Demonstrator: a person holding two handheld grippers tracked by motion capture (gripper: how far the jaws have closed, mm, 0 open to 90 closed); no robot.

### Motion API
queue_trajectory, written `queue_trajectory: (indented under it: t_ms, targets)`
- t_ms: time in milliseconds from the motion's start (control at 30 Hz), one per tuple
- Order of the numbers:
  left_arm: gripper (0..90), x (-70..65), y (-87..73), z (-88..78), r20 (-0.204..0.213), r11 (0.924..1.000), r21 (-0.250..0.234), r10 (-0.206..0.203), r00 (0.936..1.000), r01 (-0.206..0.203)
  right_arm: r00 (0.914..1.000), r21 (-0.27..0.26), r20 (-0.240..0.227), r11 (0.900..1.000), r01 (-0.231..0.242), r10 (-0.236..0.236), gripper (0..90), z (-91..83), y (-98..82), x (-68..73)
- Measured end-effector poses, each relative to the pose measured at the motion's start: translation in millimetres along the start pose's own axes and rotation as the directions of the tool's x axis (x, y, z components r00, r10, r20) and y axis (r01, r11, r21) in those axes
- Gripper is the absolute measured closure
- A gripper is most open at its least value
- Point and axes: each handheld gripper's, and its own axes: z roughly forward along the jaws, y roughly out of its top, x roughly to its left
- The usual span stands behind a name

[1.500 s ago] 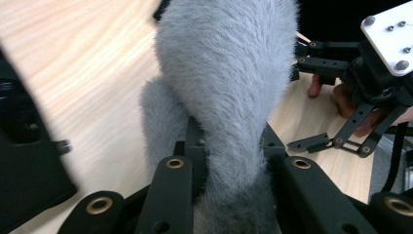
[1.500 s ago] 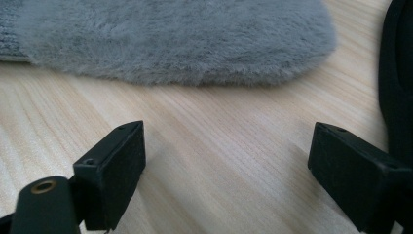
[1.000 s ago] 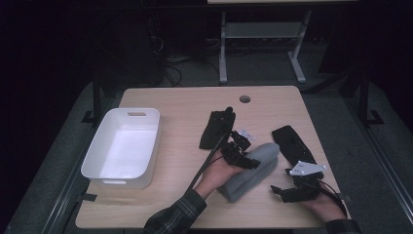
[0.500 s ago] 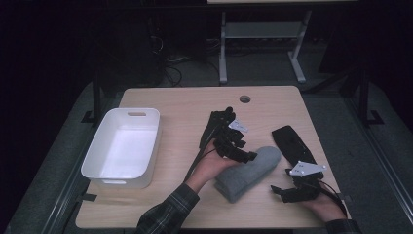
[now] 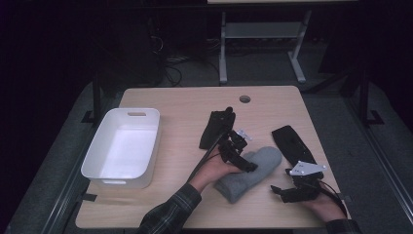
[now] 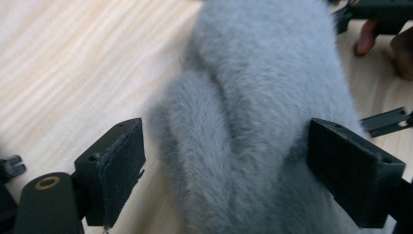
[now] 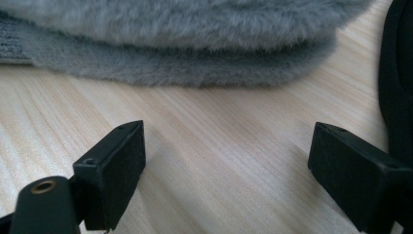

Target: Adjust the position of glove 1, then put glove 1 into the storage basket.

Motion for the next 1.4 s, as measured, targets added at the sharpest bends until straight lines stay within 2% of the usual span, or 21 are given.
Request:
queue_trajectory:
  t_ms: [100,233,433,600,833,967,1067,1200,1400]
  targets:
    - [12.6,1.5,-2.5,8.0,0.015,0.9998,0.01,-0.015,0.9998,0.015,1.0,-0.001,0.0,1.0,-0.002,0.002,13.4,0.0,0.0,0.1]
    - [12.3,0.1,-4.8,16.4,0.038,0.9996,0.029,-0.002,0.9993,0.001,1.0,-0.001,-0.001,1.0,0.0,0.0,13.4,0.3,0.2,-0.2]
    - [12.4,2.6,-7.5,21.3,0.057,0.9985,0.044,-0.036,0.9977,0.034,1.0,-0.002,-0.001,1.0,-0.001,0.001,13.4,0.4,0.3,-0.1]
    - [13.9,2.2,-7.1,21.8,0.062,0.9983,0.057,-0.019,0.9979,0.015,1.0,-0.003,0.0,1.0,0.006,-0.006,13.4,0.5,0.4,-0.6]
    - [32.7,1.7,-6.2,20.0,0.118,0.9974,0.072,-0.013,0.9929,0.004,1.0,-0.002,0.001,1.0,0.0,0.0,13.5,0.4,0.3,-0.1]
    - [45.8,3.6,-5.7,20.0,0.154,0.9965,0.081,-0.031,0.9875,0.019,1.0,-0.002,-0.001,1.0,0.0,0.0,13.4,0.4,0.2,0.0]
    - [52.6,3.9,-5.6,18.5,0.16,0.9966,0.082,-0.026,0.9868,0.013,1.0,-0.002,-0.001,1.0,-0.001,0.001,13.4,0.4,0.2,0.1]
    - [60.1,3.1,-4.5,14.9,0.155,0.9967,0.079,0.006,0.9879,-0.019,1.0,-0.003,0.001,1.0,0.004,-0.004,13.4,0.5,0.3,-0.3]
    - [65.4,2.8,-3.4,6.8,0.172,0.9989,0.047,-0.015,0.9849,0.007,1.0,-0.002,-0.001,1.0,0.0,0.0,13.4,0.5,0.3,0.0]
